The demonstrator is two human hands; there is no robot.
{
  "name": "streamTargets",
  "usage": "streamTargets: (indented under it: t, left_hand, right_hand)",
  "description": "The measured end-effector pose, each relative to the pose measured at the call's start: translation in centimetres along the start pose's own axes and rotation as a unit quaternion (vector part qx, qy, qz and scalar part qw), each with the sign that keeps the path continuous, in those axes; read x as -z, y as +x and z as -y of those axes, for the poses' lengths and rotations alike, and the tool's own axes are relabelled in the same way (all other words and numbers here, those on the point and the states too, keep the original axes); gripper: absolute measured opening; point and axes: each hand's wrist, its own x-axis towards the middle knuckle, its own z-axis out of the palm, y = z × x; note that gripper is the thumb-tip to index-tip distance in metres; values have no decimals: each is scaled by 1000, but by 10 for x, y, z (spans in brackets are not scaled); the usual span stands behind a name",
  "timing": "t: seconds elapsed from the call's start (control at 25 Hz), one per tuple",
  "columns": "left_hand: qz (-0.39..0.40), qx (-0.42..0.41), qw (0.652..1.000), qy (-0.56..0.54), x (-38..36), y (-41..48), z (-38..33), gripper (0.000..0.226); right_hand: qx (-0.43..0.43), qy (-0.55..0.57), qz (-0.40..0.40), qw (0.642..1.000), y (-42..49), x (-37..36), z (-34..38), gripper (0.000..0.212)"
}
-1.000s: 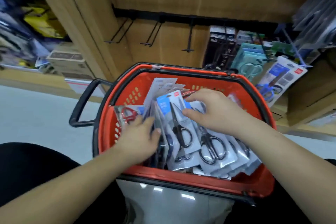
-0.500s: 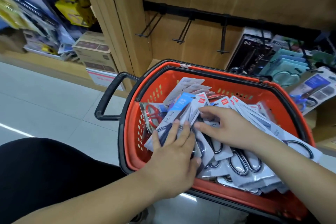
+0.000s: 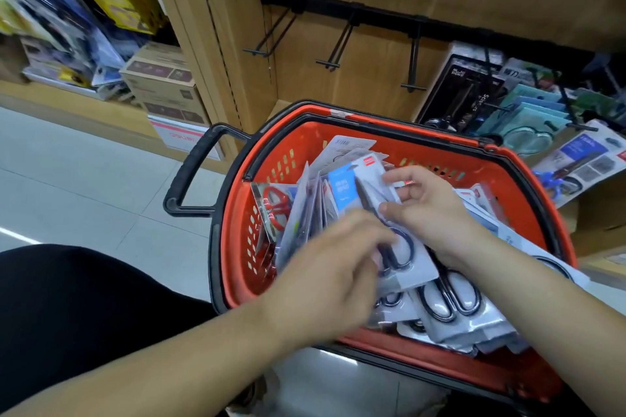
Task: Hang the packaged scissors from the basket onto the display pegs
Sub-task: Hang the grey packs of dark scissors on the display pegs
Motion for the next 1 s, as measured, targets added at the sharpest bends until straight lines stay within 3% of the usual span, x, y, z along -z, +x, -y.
streamTargets:
  t: [0.08, 0.16, 0.2, 0.24, 0.36, 0.44, 0.52, 0.64, 0.8, 1.0]
  left_hand:
    - [-39, 125, 982, 135, 20, 11, 19, 34]
    - [80, 290, 907, 295, 36, 14, 38, 45]
    - [133, 338, 876, 318, 38, 11, 44, 48]
    - [146, 360, 872, 297, 37, 8, 46, 47]
    - [132, 361, 903, 190, 24, -3, 41, 56]
    - [147, 370, 904, 154, 20, -7, 36, 75]
    - [148, 392, 901, 110, 21, -8, 35, 79]
    - [144, 392, 909, 12, 28, -9, 38, 70]
    - [148, 433, 886, -72, 38, -11, 37, 43]
    - [171, 446, 878, -1, 38, -9, 37, 94]
  right_hand:
    - [-2, 27, -52, 998, 1, 7, 2, 39]
    - [9, 27, -81, 996, 0, 12, 2, 37]
    - [16, 18, -85, 996, -1, 13, 1, 36]
    - [23, 5, -84, 996, -2, 13, 1, 35]
    - [58, -46, -76, 994, -9, 10, 4, 37]
    - [84, -68, -60, 992, -10, 8, 7, 43]
    - [90, -59, -48, 993, -10, 6, 7, 49]
    - [62, -19, -43, 997, -13, 3, 10, 58]
    - [48, 26, -39, 998, -21, 6, 16, 36]
    - [37, 37, -58, 997, -20, 10, 15, 34]
